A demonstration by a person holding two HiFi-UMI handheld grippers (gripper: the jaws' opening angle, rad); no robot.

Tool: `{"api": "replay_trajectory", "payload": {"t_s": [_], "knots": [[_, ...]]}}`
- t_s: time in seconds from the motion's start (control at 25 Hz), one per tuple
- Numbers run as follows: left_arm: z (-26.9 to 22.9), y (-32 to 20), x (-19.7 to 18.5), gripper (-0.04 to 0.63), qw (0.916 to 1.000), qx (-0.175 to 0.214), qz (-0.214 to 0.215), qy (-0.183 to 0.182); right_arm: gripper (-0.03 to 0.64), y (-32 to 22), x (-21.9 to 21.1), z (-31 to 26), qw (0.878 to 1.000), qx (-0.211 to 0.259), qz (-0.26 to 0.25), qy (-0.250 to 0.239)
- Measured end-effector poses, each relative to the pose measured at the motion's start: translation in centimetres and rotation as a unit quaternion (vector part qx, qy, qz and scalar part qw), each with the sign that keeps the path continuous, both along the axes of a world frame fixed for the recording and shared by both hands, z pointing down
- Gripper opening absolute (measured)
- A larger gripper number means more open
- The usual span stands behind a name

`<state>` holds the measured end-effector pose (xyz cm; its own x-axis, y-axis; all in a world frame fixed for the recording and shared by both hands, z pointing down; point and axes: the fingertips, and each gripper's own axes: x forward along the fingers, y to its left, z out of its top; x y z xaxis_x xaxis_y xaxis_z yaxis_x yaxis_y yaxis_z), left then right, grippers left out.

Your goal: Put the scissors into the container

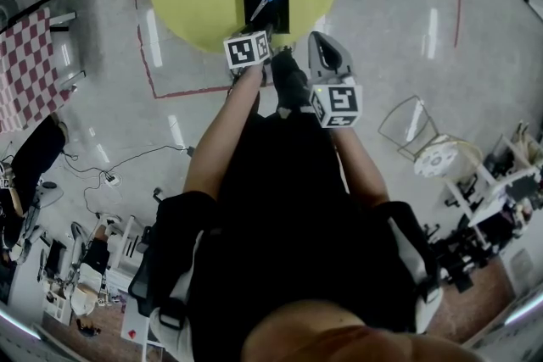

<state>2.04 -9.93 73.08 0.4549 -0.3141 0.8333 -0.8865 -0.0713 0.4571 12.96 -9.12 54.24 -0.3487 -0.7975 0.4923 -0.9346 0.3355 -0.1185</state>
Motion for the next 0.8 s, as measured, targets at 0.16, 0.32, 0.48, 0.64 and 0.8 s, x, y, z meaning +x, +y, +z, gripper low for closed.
{"api": "replay_trajectory", "payload": {"t_s": [0.16, 0.32, 0.48, 0.64, 0.8], "knots": [[-0.3, 0.4, 0.3, 0.192, 1.0, -0.002, 0.003, 0.004, -0.003, 0.3, 0.1, 0.0, 1.0, -0.001, 0.005, -0.001], [-0.8, 0.6, 0.1, 0.192, 1.0, 0.003, 0.001, 0.006, -0.003, 0.4, -0.1, -0.2, 1.0, 0.0, 0.007, 0.0], [-1.1, 0.4, -0.6, 0.192, 0.9999, 0.008, -0.003, 0.007, -0.003, 0.5, -0.4, 0.0, 1.0, -0.004, 0.01, 0.002], [-1.4, 0.2, -1.1, 0.184, 0.9999, 0.012, -0.002, 0.007, -0.003, 0.2, -0.9, 0.0, 1.0, -0.003, 0.007, 0.002], [-2.0, -0.3, -2.2, 0.093, 0.9996, 0.026, -0.001, 0.001, -0.003, -0.1, -1.6, 0.0, 1.0, -0.001, 0.005, 0.006]]}}
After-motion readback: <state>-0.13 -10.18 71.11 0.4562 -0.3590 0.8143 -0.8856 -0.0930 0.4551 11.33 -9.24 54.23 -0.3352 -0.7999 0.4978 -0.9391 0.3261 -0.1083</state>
